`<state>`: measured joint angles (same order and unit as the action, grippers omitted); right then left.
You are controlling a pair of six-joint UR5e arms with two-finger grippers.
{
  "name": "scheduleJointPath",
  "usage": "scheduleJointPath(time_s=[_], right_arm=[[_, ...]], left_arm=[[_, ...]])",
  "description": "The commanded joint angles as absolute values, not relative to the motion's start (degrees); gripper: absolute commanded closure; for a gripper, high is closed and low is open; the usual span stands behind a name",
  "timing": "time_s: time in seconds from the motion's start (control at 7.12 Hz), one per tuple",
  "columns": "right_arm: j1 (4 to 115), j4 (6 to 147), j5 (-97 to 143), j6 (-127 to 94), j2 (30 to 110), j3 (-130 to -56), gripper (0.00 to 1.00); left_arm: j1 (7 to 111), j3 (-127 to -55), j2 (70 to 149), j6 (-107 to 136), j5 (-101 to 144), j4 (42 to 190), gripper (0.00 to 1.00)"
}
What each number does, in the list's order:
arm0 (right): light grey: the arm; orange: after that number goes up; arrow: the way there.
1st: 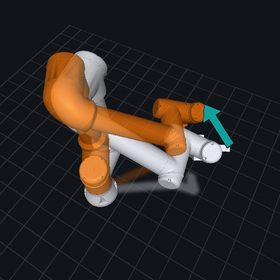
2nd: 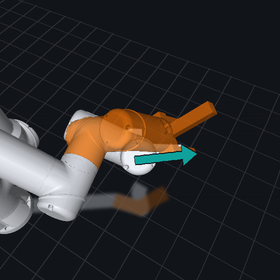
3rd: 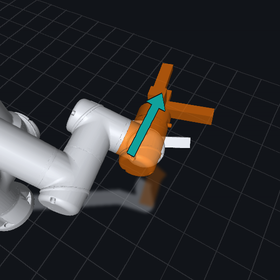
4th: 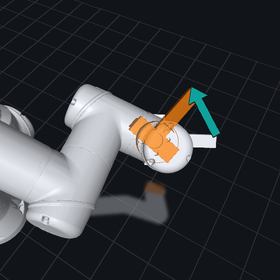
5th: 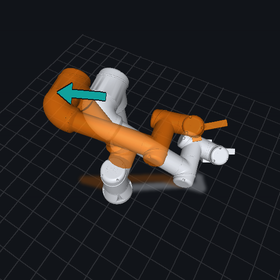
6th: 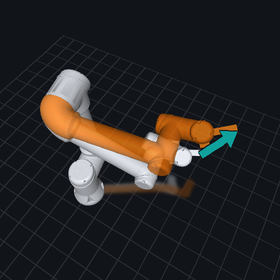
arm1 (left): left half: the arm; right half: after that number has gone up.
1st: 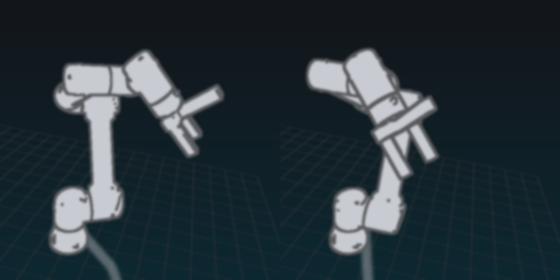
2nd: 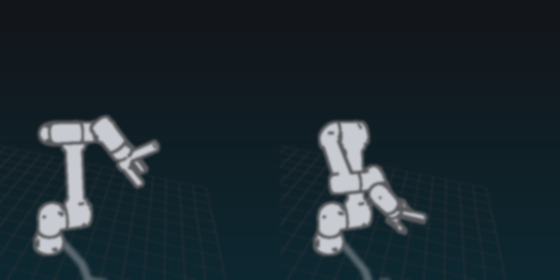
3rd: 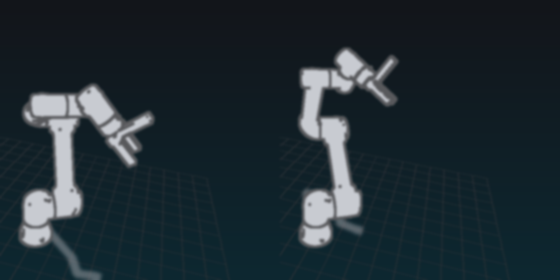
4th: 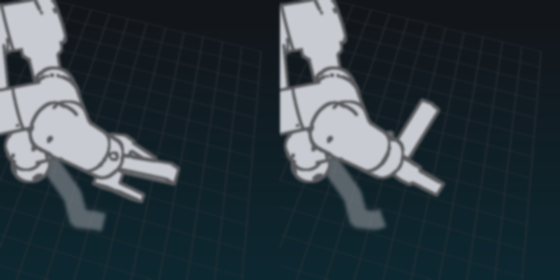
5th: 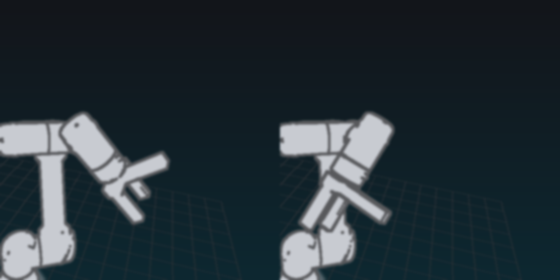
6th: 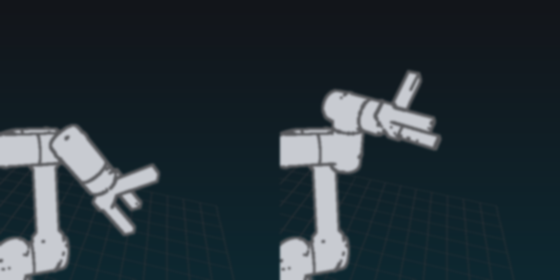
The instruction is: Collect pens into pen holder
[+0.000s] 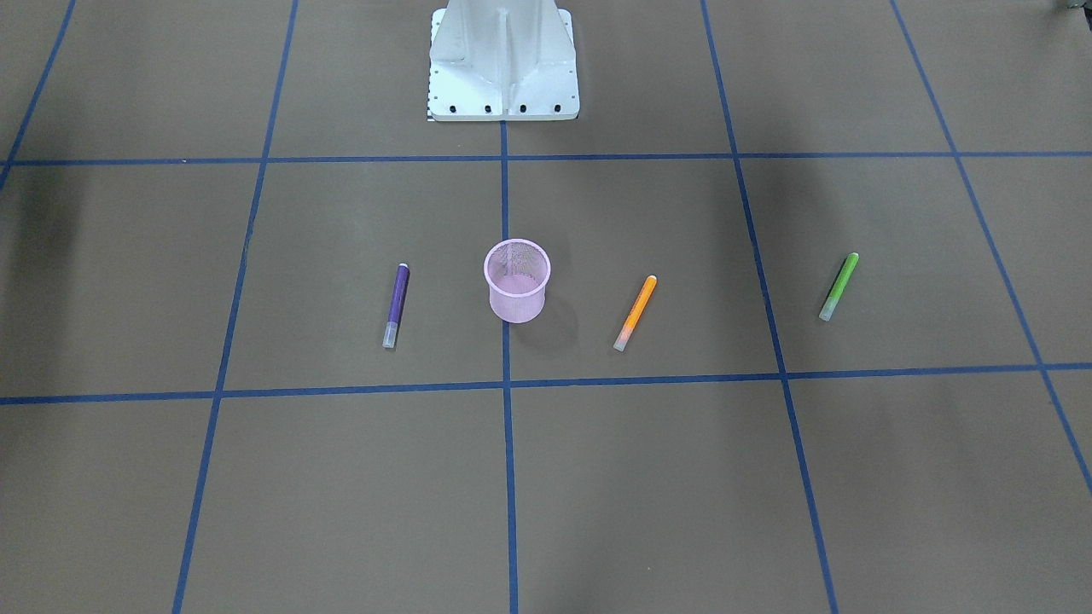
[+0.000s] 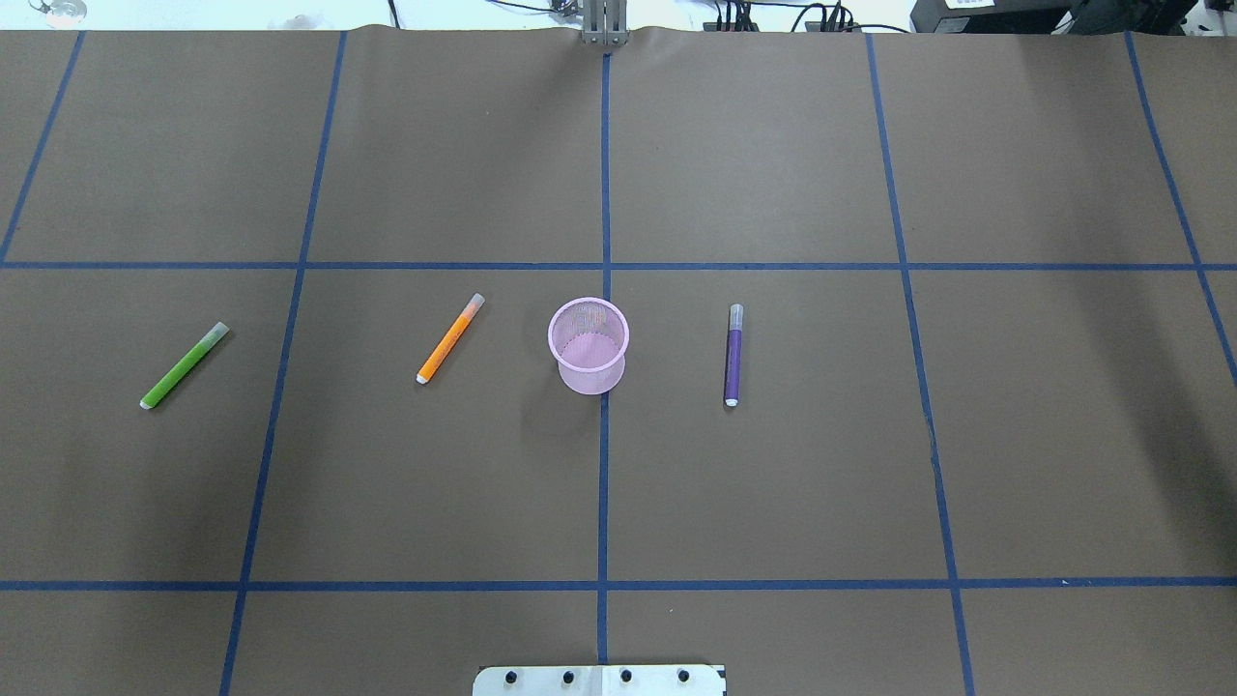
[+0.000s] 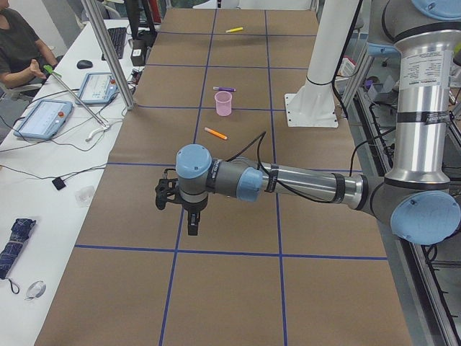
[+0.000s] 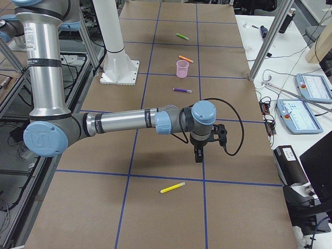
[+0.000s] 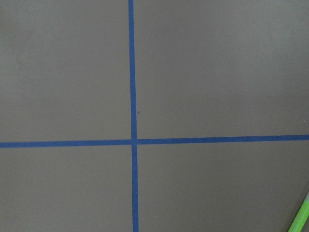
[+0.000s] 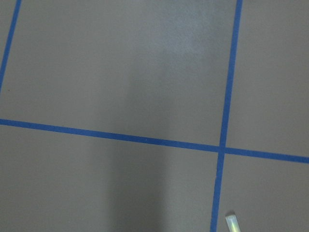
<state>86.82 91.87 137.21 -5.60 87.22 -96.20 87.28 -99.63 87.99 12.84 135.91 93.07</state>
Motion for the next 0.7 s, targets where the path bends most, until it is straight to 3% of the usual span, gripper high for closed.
scheduleJointPath(time_s=[0.0, 0.56], right_arm=[[86.31, 93.78, 136.06, -1.71, 89.28, -96.85, 0.00], [86.22, 91.51, 136.23, -2.46, 90.61, -98.09, 0.00]], left_arm=[[86.57, -101.58, 86.50, 12.66, 136.58, 91.05, 0.00], [86.31, -102.05, 84.55, 12.75, 137.81, 91.93, 0.00]])
